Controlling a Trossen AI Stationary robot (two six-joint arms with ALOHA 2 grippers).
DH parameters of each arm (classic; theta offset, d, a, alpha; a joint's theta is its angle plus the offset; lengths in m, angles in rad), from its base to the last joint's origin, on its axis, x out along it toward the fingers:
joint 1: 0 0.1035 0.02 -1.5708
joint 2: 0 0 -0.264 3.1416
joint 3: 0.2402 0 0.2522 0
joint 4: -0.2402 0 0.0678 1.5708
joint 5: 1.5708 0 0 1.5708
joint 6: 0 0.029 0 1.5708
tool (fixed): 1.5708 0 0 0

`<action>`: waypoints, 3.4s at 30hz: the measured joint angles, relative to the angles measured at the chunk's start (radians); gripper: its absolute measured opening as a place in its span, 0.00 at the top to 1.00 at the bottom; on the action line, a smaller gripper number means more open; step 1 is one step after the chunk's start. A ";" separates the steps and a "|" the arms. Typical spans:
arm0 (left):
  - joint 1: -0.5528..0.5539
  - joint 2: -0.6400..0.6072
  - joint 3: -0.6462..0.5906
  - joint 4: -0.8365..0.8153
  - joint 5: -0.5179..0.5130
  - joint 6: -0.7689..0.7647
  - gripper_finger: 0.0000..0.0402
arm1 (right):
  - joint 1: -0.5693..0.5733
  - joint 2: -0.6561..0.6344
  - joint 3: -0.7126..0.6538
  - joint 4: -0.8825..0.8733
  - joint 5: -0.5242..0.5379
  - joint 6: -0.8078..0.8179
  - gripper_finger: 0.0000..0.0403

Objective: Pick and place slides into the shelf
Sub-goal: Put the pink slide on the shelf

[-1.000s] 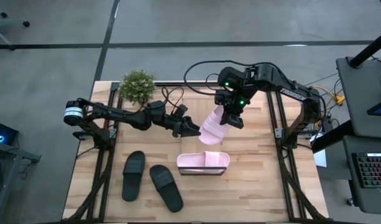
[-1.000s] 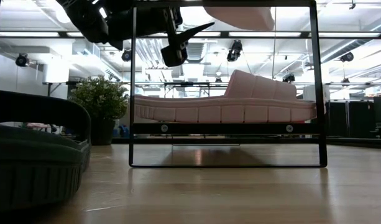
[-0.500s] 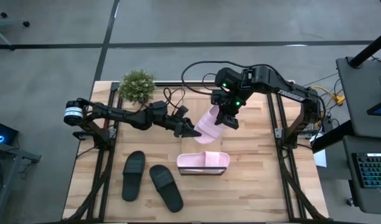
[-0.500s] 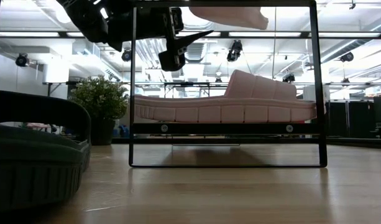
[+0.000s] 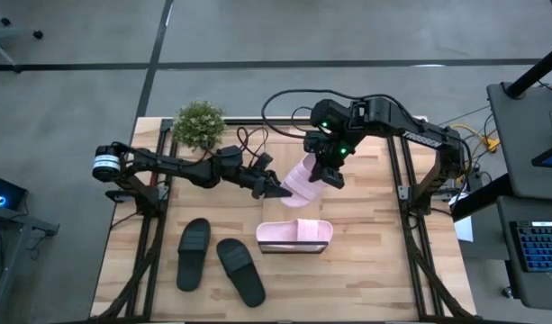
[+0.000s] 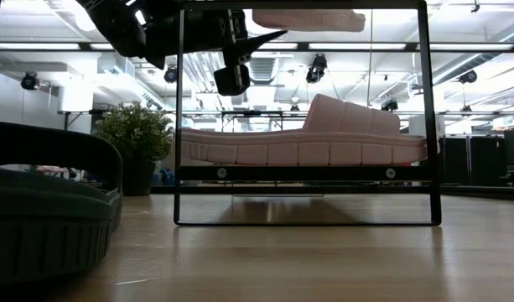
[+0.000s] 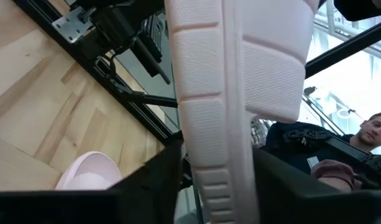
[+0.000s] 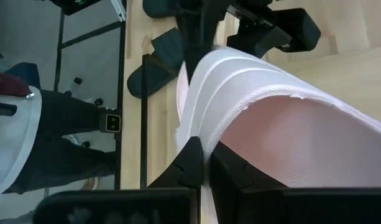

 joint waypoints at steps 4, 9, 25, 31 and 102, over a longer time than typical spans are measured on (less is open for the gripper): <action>0.000 0.000 -0.003 -0.007 -0.025 0.000 0.85 | 0.006 0.000 0.000 0.033 -0.001 0.007 0.98; 0.001 0.000 -0.004 -0.008 -0.052 -0.002 0.94 | 0.006 0.000 0.000 0.040 -0.005 0.006 0.98; 0.004 0.000 -0.001 0.018 -0.105 0.001 0.94 | 0.002 0.000 0.065 0.060 0.077 0.033 0.90; 0.006 0.000 0.003 0.037 -0.119 0.003 0.94 | -0.004 -0.004 0.128 0.062 0.134 0.026 0.87; -0.090 0.297 0.309 0.742 -0.927 0.333 0.94 | 0.010 -0.701 -0.996 1.442 0.661 0.437 0.49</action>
